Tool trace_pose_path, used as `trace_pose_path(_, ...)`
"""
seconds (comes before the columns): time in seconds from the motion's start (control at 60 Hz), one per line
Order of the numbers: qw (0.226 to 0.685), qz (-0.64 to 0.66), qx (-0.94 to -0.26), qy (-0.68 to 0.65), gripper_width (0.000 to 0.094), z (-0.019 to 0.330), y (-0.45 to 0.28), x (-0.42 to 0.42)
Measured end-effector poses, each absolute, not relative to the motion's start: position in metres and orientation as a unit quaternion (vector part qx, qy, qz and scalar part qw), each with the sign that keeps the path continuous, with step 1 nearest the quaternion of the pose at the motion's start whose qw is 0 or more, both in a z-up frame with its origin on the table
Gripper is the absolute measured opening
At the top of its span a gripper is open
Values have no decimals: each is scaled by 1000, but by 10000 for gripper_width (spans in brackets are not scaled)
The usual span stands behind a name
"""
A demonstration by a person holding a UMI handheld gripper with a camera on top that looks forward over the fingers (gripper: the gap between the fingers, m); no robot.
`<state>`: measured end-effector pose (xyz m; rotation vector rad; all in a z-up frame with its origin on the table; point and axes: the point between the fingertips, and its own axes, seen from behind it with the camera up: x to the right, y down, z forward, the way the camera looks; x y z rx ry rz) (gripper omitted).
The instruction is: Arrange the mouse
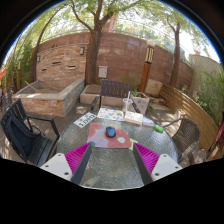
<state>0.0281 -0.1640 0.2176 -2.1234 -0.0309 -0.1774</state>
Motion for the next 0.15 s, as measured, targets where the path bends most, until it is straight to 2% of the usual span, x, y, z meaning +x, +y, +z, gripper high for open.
trace_pose_path(0.15,487,-80,-870,-3,849,224,-183,30)
